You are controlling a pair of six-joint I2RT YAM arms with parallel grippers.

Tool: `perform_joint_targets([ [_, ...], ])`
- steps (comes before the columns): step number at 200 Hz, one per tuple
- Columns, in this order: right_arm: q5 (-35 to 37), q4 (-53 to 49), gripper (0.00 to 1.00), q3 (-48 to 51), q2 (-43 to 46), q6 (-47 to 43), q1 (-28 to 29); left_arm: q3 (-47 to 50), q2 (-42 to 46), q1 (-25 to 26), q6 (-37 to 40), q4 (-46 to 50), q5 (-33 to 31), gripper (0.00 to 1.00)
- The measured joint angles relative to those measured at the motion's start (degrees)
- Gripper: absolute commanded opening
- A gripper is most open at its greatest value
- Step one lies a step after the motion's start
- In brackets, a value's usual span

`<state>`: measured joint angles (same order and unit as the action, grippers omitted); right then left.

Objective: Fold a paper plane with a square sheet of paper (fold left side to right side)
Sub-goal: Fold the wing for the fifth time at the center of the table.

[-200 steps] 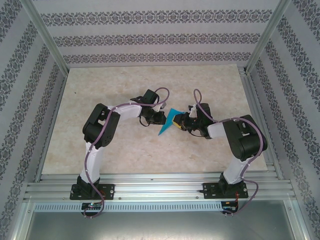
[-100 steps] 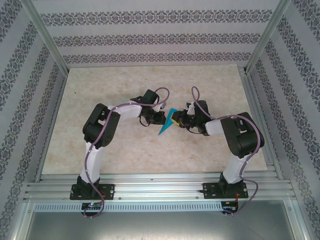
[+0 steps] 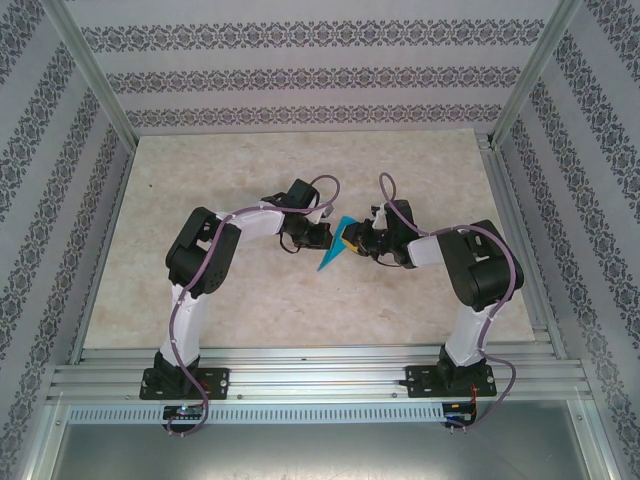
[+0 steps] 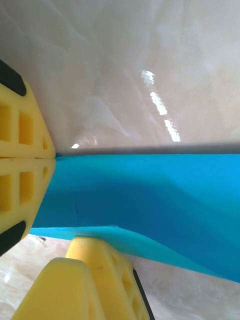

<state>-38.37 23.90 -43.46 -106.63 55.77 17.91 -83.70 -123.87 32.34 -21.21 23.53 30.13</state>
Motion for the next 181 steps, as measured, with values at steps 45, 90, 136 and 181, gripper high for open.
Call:
perform_joint_targets([
  [45,0.2,-0.7,0.25,-0.8,-1.1,-0.3,0.0,0.0,0.0,0.0,0.0,0.0,0.0,0.07],
  [90,0.3,-0.8,0.25,-1.5,-1.7,-0.4,0.1,0.0,0.0,0.0,0.0,-0.1,0.0,0.04],
  [136,0.4,-0.8,0.25,-1.7,-1.9,-0.4,0.1,0.0,0.0,0.1,0.0,-0.1,0.0,0.04],
  [181,0.4,-0.8,0.26,-1.8,-3.1,-0.4,0.1,0.0,0.0,0.1,0.0,-0.1,0.0,0.04],
])
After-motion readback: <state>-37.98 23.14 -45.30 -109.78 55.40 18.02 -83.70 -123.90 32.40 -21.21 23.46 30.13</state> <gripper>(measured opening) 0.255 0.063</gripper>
